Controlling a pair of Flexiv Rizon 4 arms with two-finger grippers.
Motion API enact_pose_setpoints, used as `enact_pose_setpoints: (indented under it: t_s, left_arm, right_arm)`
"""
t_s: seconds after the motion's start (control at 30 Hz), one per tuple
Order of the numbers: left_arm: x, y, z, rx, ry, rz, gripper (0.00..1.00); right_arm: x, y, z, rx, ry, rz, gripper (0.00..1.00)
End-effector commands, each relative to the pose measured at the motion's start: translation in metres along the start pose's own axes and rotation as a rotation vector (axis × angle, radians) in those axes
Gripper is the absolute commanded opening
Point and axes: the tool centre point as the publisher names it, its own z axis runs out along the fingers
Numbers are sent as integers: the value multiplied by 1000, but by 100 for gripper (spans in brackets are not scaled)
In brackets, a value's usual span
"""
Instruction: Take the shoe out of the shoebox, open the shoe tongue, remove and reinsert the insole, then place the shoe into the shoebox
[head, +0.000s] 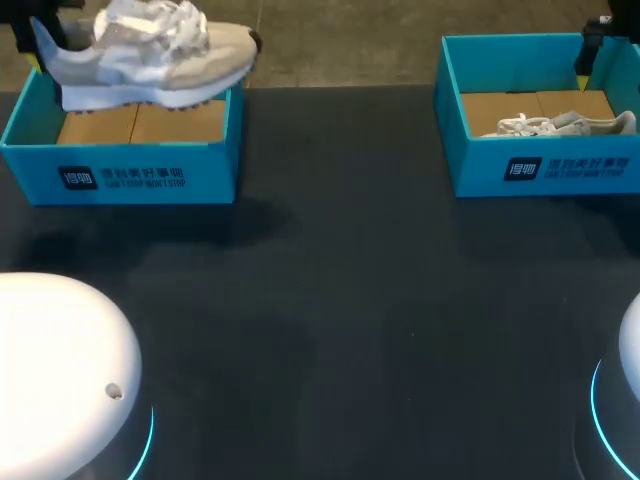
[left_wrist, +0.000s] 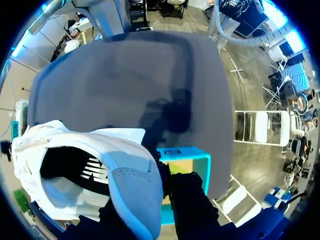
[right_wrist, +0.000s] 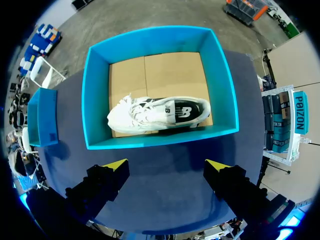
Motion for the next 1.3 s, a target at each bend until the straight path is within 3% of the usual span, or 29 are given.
enact_pose_setpoints:
  t_s: [0.03, 0.4, 0.67, 0.9, 1.3]
  left_arm:
    - [-12, -53, 1, -217, 3, 13, 0]
    - [-34, -94, 4, -213, -1, 63, 0]
    - [-65, -111, 21, -186, 19, 68, 0]
    - [-81, -114, 28, -161, 34, 93, 0]
    - [-108, -102, 51, -119, 42, 110, 0]
  right_arm:
    - [0, -1, 0, -3, 0, 2, 100]
    - [0, -1, 0, -3, 0, 2, 100]
    - [0, -1, 0, -3, 0, 2, 100]
    - [0, -1, 0, -3, 0, 2, 100]
    - [0, -1, 0, -3, 0, 2, 100]
